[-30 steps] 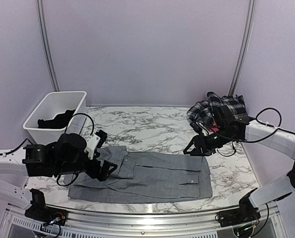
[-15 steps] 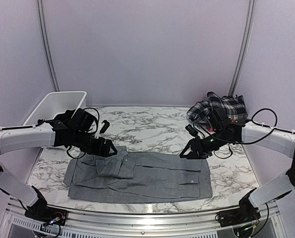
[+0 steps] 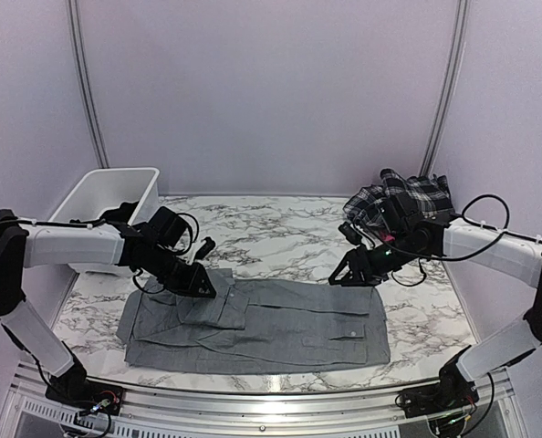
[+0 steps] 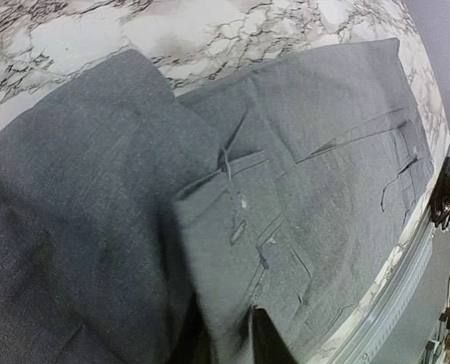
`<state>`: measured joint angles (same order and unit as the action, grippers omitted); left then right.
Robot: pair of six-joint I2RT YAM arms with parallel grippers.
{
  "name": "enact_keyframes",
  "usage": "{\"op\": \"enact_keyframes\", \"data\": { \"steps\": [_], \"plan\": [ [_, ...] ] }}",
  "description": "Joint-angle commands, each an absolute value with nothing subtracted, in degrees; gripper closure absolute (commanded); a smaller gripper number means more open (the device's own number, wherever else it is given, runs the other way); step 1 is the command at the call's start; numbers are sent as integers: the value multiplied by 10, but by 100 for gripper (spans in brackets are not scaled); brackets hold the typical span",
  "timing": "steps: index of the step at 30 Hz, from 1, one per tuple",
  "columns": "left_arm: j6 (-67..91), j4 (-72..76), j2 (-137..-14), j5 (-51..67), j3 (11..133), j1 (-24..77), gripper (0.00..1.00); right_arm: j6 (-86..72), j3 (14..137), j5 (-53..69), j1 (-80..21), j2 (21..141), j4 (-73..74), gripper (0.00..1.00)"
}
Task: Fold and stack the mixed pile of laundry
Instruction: Pick up the rectangle-folded shirt from the center of the board, then pass from the left arm to the right
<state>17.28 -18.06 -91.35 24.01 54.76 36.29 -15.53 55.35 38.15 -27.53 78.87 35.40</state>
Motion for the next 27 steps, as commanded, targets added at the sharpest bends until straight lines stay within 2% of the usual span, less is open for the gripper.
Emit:
{"op": "enact_keyframes", "data": {
  "steps": [1, 6, 11, 20, 27],
  "plan": [
    [123, -178, -866, 282, 559, 370, 100, -130, 589, 376, -276, 790, 364, 45],
    [80, -178, -807, 291, 539, 409, 100, -113, 594, 365, -293, 761, 322, 43],
    [14, -177, -733, 213, 515, 510, 100, -57, 593, 332, -361, 740, 261, 37],
    [-79, -178, -647, 146, 490, 570, 100, 52, 582, 253, -533, 739, 148, 26],
    [-114, -181, -648, 102, 495, 594, 100, 66, 600, 246, -601, 796, 83, 23]
  ]
}}
